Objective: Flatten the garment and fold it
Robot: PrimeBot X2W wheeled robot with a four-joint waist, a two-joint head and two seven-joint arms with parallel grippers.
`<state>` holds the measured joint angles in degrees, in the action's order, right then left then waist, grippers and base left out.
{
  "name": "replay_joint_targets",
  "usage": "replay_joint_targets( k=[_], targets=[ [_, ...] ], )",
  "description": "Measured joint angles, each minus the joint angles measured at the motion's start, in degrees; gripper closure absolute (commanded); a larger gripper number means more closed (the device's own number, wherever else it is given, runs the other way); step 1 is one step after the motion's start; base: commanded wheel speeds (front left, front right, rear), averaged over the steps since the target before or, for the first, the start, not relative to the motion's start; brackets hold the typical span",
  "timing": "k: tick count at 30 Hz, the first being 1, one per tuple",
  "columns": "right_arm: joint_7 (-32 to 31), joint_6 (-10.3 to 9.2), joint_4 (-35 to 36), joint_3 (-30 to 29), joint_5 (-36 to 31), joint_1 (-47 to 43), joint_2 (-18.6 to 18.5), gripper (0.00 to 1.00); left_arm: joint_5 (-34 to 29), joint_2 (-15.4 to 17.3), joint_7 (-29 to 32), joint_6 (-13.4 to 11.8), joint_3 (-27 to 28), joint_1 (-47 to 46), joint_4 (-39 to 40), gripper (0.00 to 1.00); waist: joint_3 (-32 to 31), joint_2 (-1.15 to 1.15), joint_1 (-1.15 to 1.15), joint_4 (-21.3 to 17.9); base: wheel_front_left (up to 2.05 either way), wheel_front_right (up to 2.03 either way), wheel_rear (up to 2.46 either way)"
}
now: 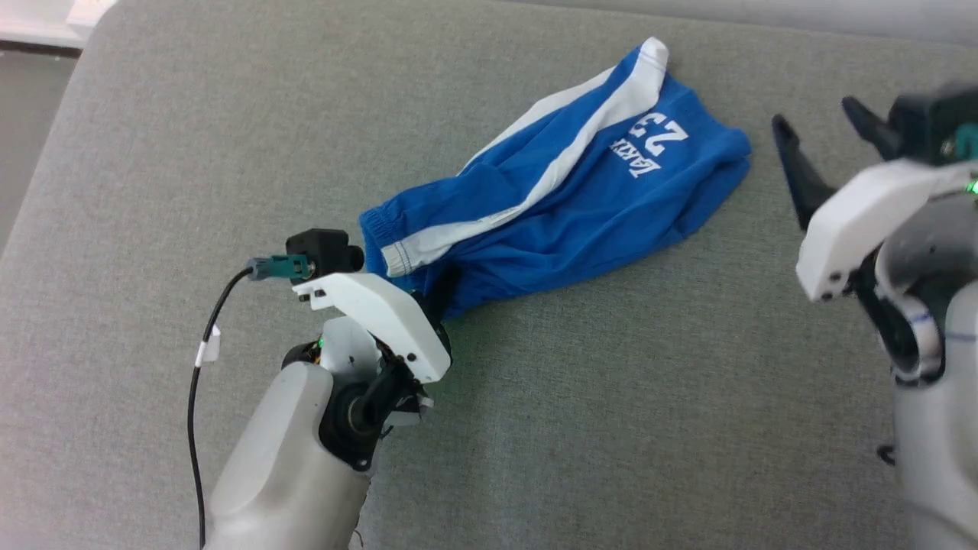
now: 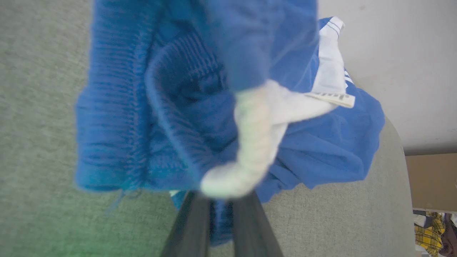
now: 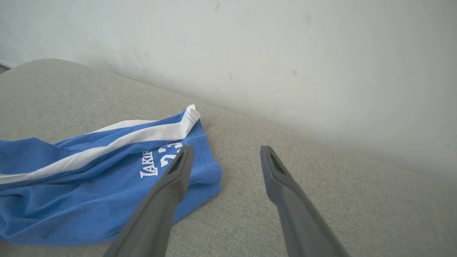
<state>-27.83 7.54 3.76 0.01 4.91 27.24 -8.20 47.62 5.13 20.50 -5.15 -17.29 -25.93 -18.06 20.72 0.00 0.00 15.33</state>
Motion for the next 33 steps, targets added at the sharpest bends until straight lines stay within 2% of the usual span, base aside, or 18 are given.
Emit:
replay_joint_targets(
  k=[5, 12, 22, 23, 24, 25, 26, 33],
  targets=[
    [-7.4, -0.01, -6.9, -1.6, -0.2, 6.1, 0.5, 0.00, 0.3, -0.4, -0.9, 0.6, -0.8, -0.3, 0.2, 1.00, 1.4, 0.00, 0.00, 1.0, 0.00, 0.00, 0.00],
    [-12.9, -0.01, -14.5, -2.2, -1.5, 10.1, 1.9, 0.00, 0.9, -1.0, -1.4, 1.2, -1.9, -1.8, -0.1, 1.00, 3.2, 0.00, 0.00, 2.5, 0.00, 0.00, 0.00],
    [-18.8, -0.01, -19.1, -2.7, -2.7, 11.7, 2.6, 0.00, 1.9, -1.4, -2.5, 2.0, -3.4, -4.0, -1.0, 1.00, 5.6, 0.00, 0.00, 4.2, 0.00, 0.00, 0.00],
    [-19.3, -0.01, -19.1, -2.9, -2.7, 11.8, 2.7, 0.30, 2.0, -1.4, -2.6, 2.1, -3.4, -4.1, -1.1, 1.00, 5.7, 0.00, -0.01, 4.3, 0.00, 0.00, 0.00],
    [-19.7, -0.01, -19.0, -3.1, -2.7, 12.0, 2.8, 0.69, 2.2, -1.5, -2.7, 2.1, -3.5, -4.3, -1.2, 1.00, 5.8, 0.00, -0.01, 4.4, 0.00, 0.00, 0.00],
    [-20.1, -0.01, -19.0, -3.3, -2.7, 12.1, 3.0, 0.91, 2.3, -1.5, -2.9, 2.1, -3.5, -4.5, -1.4, 1.00, 5.9, 0.00, -0.01, 4.4, 0.00, 0.00, 0.00],
    [-20.1, 0.00, -18.9, -3.5, -2.7, 12.2, 3.3, 1.00, 2.3, -1.5, -2.9, 2.1, -3.5, -4.7, -1.6, 1.00, 5.9, 0.00, -0.01, 4.4, 0.00, 0.00, 0.00],
    [-17.1, 0.01, -18.7, -4.3, -2.8, 12.1, 4.4, 1.00, 2.8, -1.7, -3.9, 2.1, -3.2, -5.1, -2.6, 1.00, 5.1, 0.00, 0.00, 4.0, 0.00, 0.00, 0.00]
  ],
)
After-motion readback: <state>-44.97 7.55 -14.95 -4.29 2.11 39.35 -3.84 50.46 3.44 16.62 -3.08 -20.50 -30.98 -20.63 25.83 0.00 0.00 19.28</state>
